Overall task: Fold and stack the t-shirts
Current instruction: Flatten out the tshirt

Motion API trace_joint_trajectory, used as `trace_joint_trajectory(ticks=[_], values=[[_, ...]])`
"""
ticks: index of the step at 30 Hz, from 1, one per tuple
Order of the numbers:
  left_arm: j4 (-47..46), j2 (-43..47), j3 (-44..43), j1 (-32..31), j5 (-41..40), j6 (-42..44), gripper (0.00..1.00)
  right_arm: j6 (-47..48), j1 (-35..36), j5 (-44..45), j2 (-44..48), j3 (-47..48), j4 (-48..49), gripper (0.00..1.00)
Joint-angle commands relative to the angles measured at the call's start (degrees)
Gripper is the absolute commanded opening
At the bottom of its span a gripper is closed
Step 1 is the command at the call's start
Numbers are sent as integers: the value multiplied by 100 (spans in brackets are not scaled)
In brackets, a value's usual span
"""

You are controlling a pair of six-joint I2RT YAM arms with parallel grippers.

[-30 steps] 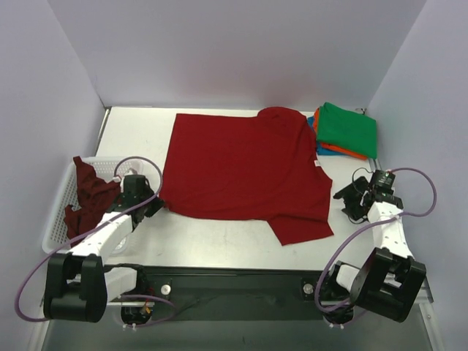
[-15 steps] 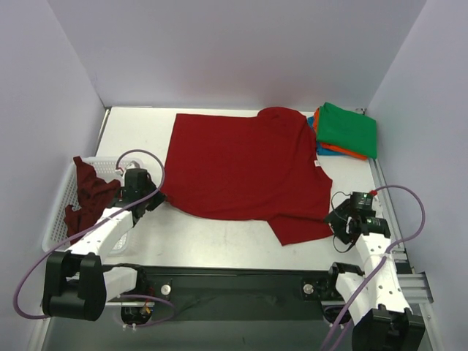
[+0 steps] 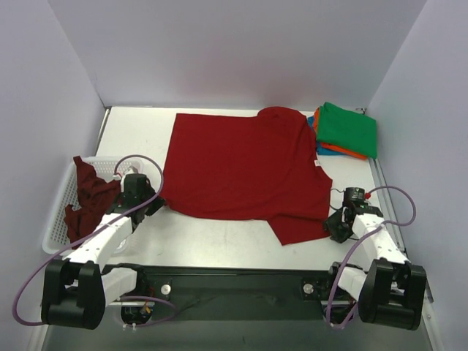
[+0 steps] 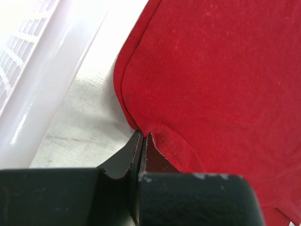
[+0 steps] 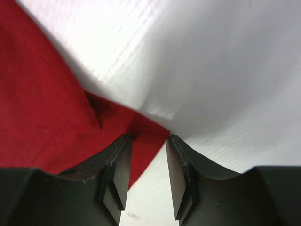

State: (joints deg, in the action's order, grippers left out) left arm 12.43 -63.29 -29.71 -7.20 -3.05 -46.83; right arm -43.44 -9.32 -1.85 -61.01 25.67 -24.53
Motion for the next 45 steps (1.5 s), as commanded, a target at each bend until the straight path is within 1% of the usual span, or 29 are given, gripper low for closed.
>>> trace_joint_trajectory(ticks=[1,4,5,7,8,9,13,14,16,17,19,22,27,33,37,40,41,42,43,45], values=[[-65,167,10,-9,-47,-37,0,238,-113,414,-393,104,369,36],[5,220,36,-9,-73,-11,0,380,-140,325,-701,245,397,35],[32,246,36,-9,-90,-2,0,398,-131,299,-771,263,414,33],[58,290,62,-18,-134,-2,0,433,-131,229,-763,237,441,21],[76,291,71,-9,-161,7,0,424,-131,72,-702,219,441,4],[102,299,80,-9,-187,-2,0,433,-131,-17,-649,202,423,0],[234,343,62,-9,-424,112,0,451,-140,-491,-79,166,99,0],[312,343,71,-18,-468,113,0,468,-140,-675,305,227,-24,0],[357,352,89,-27,-600,156,0,468,-123,-851,729,298,-375,0],[392,361,97,-18,-635,148,0,442,-131,-992,1123,411,-490,0],[479,352,106,-18,-714,148,0,389,-114,-1072,1651,544,-894,0],[637,422,89,-36,-863,139,0,345,-105,-1230,2205,772,-1342,0],[902,651,18,-44,-987,183,0,328,-114,-1344,2717,1159,-1949,0],[1209,844,-8,-62,-1040,192,0,292,-105,-1406,3209,1344,-2502,0],[1350,1037,176,-141,-1136,174,0,266,-114,-1214,3744,1563,-2925,0],[1403,1099,264,-150,-1171,183,0,257,-105,-1143,3921,1695,-3180,0],[1394,1108,317,-159,-1172,209,5,240,-105,-1125,3930,1765,-3224,0],[1403,1117,343,-167,-1198,218,14,248,-114,-1125,3922,1801,-3242,0],[1403,1134,370,-168,-1198,218,29,240,-105,-1125,3887,1810,-3224,0],[1394,1204,414,-202,-1207,235,37,231,-105,-1116,3808,1845,-3216,0]])
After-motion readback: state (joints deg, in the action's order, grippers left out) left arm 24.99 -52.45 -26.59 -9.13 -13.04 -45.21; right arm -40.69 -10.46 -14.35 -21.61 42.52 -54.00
